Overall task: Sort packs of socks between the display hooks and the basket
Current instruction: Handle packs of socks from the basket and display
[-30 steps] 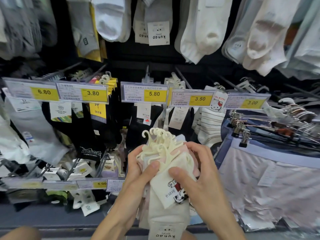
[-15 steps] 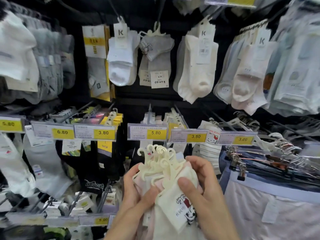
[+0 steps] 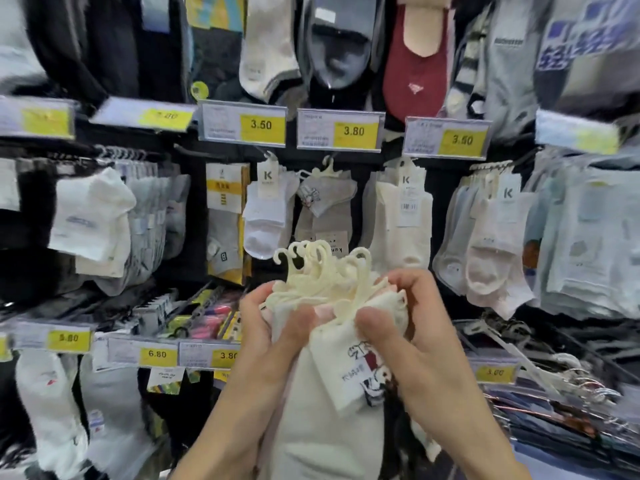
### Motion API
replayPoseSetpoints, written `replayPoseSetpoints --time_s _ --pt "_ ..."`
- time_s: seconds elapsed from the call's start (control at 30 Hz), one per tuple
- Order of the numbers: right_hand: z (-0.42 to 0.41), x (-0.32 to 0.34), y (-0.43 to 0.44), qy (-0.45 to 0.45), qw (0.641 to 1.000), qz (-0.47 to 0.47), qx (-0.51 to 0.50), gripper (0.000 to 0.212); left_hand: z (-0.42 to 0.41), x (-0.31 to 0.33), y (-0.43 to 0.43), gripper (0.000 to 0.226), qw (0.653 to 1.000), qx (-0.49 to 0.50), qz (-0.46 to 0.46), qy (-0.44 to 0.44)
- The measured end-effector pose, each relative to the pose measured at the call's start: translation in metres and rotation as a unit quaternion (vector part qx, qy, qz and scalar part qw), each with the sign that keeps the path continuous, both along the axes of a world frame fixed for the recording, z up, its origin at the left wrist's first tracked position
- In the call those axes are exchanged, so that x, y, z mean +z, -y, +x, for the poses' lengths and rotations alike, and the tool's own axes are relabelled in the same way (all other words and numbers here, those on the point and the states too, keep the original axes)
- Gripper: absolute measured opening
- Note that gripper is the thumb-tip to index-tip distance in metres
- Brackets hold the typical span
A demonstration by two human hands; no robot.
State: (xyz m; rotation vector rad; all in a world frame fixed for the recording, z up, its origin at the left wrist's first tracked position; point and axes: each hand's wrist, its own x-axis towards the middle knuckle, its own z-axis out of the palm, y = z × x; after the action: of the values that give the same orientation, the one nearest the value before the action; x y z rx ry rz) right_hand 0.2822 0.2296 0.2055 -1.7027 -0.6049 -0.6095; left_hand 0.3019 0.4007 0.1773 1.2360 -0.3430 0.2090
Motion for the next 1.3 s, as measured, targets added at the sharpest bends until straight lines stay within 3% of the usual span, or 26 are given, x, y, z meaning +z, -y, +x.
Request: replayPoseSetpoints --time_s 0.13,0.23,0.3,0.4,0.47,0.57,0.67,0.8,0.97,1.13,1.3 --pt "0.008 0.022 0.001 0.000 0.999 0.017 0.031 0.055 0.010 0.019 -0.009 0.085 1.000 -0.019 0.003 0.016" --pt "0.014 0.029 0.001 -0.002 0.998 0.033 0.046 0.047 0.021 0.023 -0.014 0.071 0.999 -0.034 -0.019 0.002" --pt "0.018 0.032 0.002 -0.004 0.998 0.040 0.047 0.040 0.029 0.023 -0.016 0.074 0.997 -0.071 -0.029 -0.015" --pt "0.026 0.035 0.001 -0.014 0.996 0.059 0.072 0.056 0.039 0.024 -0.021 0.077 0.992 -0.109 -0.052 -0.041" --pt "0.033 0.036 -0.001 -0.026 0.992 0.080 0.092 0.054 0.044 0.022 -0.025 0.075 0.993 -0.085 -0.058 -0.048" --pt "0.044 0.037 -0.004 -0.034 0.986 0.116 0.111 0.033 0.048 0.021 -0.032 0.075 0.997 -0.041 -0.053 -0.046" --pt "0.055 0.041 -0.003 -0.023 0.983 0.150 0.101 0.033 0.052 0.024 -0.041 0.073 0.997 0.009 -0.071 -0.027" --pt "0.082 0.058 0.003 -0.005 0.985 0.169 0.033 0.019 0.058 0.025 -0.058 0.074 0.996 0.028 -0.078 -0.009" --pt "0.139 0.089 -0.006 0.019 0.991 0.108 -0.075 0.027 0.061 0.019 -0.069 0.083 0.999 0.017 -0.047 -0.008" --pt "0.197 0.113 -0.019 0.020 0.986 0.051 -0.157 0.045 0.065 0.009 -0.065 0.076 0.999 0.022 -0.048 -0.002" --pt "0.233 0.132 -0.030 0.047 0.978 0.027 -0.201 0.043 0.071 0.002 -0.059 0.062 0.998 0.019 -0.059 -0.005"
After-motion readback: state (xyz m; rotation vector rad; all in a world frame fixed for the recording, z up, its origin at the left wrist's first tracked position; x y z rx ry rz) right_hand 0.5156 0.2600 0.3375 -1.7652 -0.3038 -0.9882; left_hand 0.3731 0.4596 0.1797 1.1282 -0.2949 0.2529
